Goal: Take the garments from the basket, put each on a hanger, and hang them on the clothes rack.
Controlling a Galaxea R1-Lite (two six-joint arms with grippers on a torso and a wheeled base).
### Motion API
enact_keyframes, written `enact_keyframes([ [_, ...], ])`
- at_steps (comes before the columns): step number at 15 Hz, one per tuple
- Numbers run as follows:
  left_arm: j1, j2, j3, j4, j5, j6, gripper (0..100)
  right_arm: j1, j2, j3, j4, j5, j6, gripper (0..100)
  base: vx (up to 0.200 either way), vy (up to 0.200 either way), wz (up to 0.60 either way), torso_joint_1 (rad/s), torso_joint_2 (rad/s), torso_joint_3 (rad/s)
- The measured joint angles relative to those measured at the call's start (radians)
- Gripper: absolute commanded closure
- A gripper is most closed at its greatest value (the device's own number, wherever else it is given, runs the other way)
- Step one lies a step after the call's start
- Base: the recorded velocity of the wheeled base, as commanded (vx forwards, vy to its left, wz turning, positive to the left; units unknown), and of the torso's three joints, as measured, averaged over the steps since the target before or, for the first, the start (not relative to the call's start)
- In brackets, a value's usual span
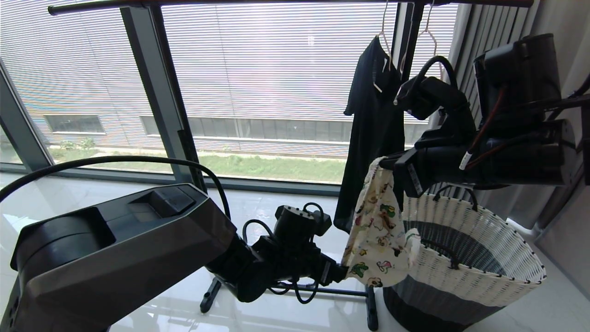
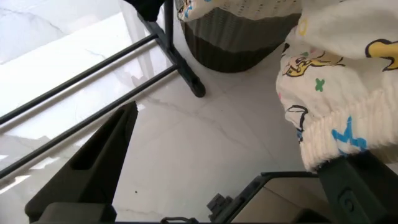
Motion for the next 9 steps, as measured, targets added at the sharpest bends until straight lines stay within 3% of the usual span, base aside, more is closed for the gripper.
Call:
enact_keyframes([
  [1, 0.002, -0.004, 0.019, -0.002, -0.001, 0.001, 100, 0.004, -0.001, 0.0, 0.0, 0.0, 0.003, 100, 0.0, 0.0, 0.0, 0.0, 0.0, 0.0],
  [5, 0.002, -0.077, 0.094, -0.001, 0.003, 0.001, 100, 0.006, -0.005, 0.008, 0.007, 0.0, 0.026, 100, 0.0, 0.0, 0.0, 0.0, 0.0, 0.0],
  [9, -0.004, -0.317, 0.257, 0.003, 0.007, 0.034, 100, 0.005, -0.019, 0.055, 0.036, -0.001, 0.114, 100, 0.0, 0.0, 0.0, 0.0, 0.0, 0.0],
])
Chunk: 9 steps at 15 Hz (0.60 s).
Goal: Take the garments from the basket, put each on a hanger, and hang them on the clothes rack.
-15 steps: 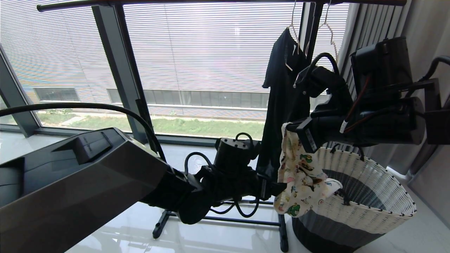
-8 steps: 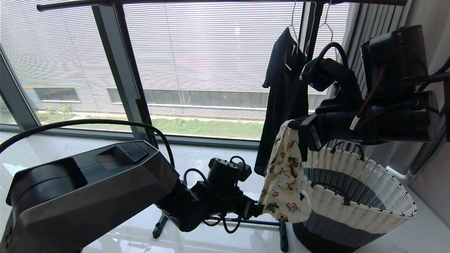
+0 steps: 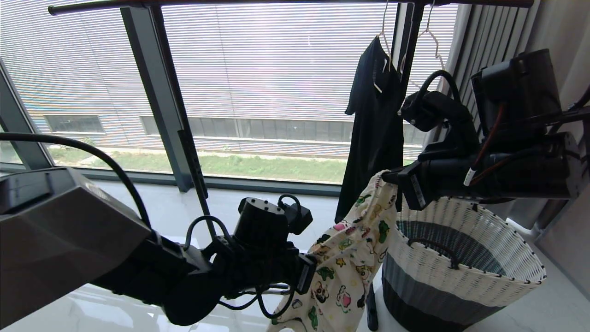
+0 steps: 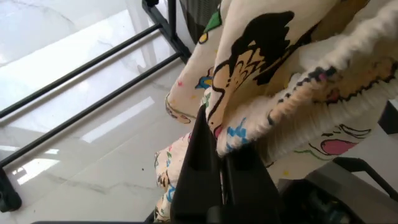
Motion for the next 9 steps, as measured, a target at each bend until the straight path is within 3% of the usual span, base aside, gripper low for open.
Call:
enact_keyframes([
  [2, 0.002, -0.19, 0.09, 0.029, 0.0, 0.041, 100, 0.0, -0.024, 0.045, 0.005, 0.0, 0.01, 100, 0.0, 0.0, 0.0, 0.0, 0.0, 0.0],
  [4, 0.012, -0.379, 0.129, 0.205, 0.001, 0.069, 100, 0.001, -0.061, 0.089, 0.01, 0.0, 0.011, 100, 0.0, 0.0, 0.0, 0.0, 0.0, 0.0],
  [6, 0.022, -0.528, 0.088, 0.457, 0.002, 0.085, 100, -0.001, -0.103, 0.12, 0.017, 0.003, 0.011, 100, 0.0, 0.0, 0.0, 0.0, 0.0, 0.0],
  [7, 0.028, -0.574, 0.051, 0.519, 0.006, 0.09, 100, -0.003, -0.123, 0.127, 0.017, 0.002, 0.013, 100, 0.0, 0.0, 0.0, 0.0, 0.0, 0.0],
  [9, 0.036, -0.619, 0.017, 0.537, 0.039, 0.092, 100, 0.0, -0.156, 0.131, 0.016, 0.004, 0.015, 100, 0.0, 0.0, 0.0, 0.0, 0.0, 0.0],
])
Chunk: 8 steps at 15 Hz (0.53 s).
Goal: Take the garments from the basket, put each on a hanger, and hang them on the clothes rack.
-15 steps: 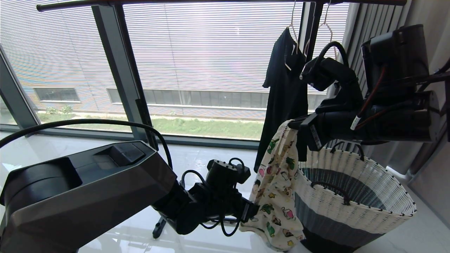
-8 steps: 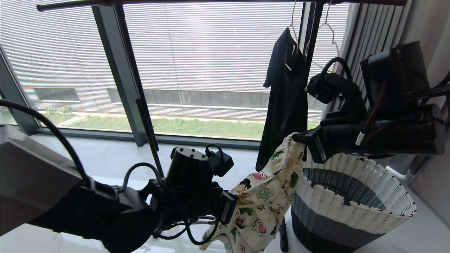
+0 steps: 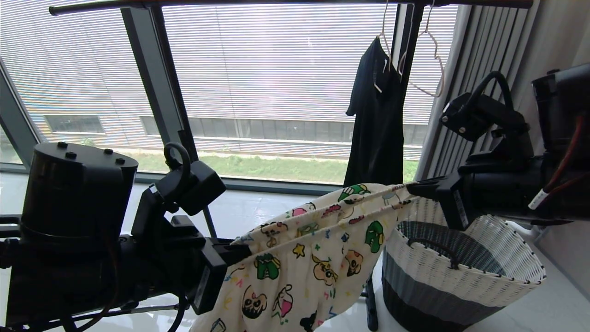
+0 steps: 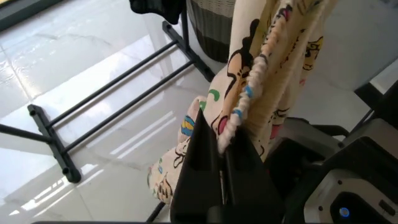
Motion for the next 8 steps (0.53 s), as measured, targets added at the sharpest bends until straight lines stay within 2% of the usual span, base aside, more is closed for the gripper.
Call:
enact_keyframes([
  [2, 0.001, 0.002, -0.005, 0.002, 0.061, -0.003, 100, 0.046, -0.029, 0.001, 0.001, 0.002, 0.001, 100, 0.0, 0.0, 0.0, 0.0, 0.0, 0.0],
  [7, 0.003, 0.028, -0.001, 0.002, 0.074, 0.0, 100, 0.153, -0.058, -0.009, -0.005, 0.011, 0.01, 100, 0.0, 0.0, 0.0, 0.0, 0.0, 0.0],
  [8, 0.001, 0.033, -0.001, 0.0, 0.074, 0.005, 0, 0.159, -0.06, -0.015, -0.005, 0.029, 0.01, 100, 0.0, 0.0, 0.0, 0.0, 0.0, 0.0],
])
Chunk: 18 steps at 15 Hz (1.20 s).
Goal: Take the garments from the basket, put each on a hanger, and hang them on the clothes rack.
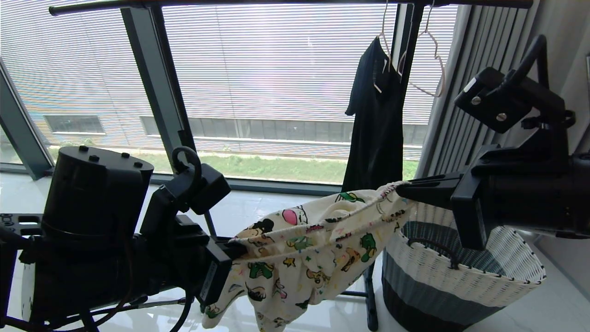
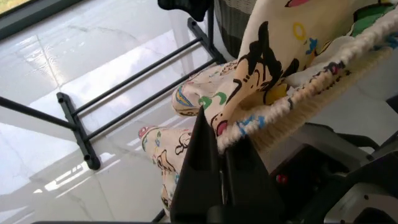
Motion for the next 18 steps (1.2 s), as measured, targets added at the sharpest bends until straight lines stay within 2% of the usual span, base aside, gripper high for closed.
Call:
enact_keyframes([
  [5, 0.024, 0.025, 0.007, -0.001, 0.001, 0.005, 0, 0.017, 0.005, -0.07, 0.006, 0.038, -0.003, 100, 0.0, 0.0, 0.0, 0.0, 0.0, 0.0],
  [9, 0.095, 0.076, 0.037, -0.003, 0.002, 0.071, 0, 0.042, 0.008, -0.085, 0.008, 0.039, -0.002, 100, 0.0, 0.0, 0.0, 0.0, 0.0, 0.0],
  [11, 0.101, 0.083, 0.043, -0.003, -0.003, 0.08, 0, 0.043, 0.007, -0.082, 0.009, 0.036, -0.002, 100, 0.0, 0.0, 0.0, 0.0, 0.0, 0.0],
  [12, 0.101, 0.08, 0.046, -0.002, -0.007, 0.081, 100, 0.043, 0.007, -0.079, 0.008, 0.036, -0.002, 100, 0.0, 0.0, 0.0, 0.0, 0.0, 0.0],
  [18, 0.077, 0.05, 0.051, -0.002, 0.0, 0.089, 100, 0.028, 0.007, -0.053, 0.008, 0.031, -0.001, 100, 0.0, 0.0, 0.0, 0.0, 0.0, 0.0],
])
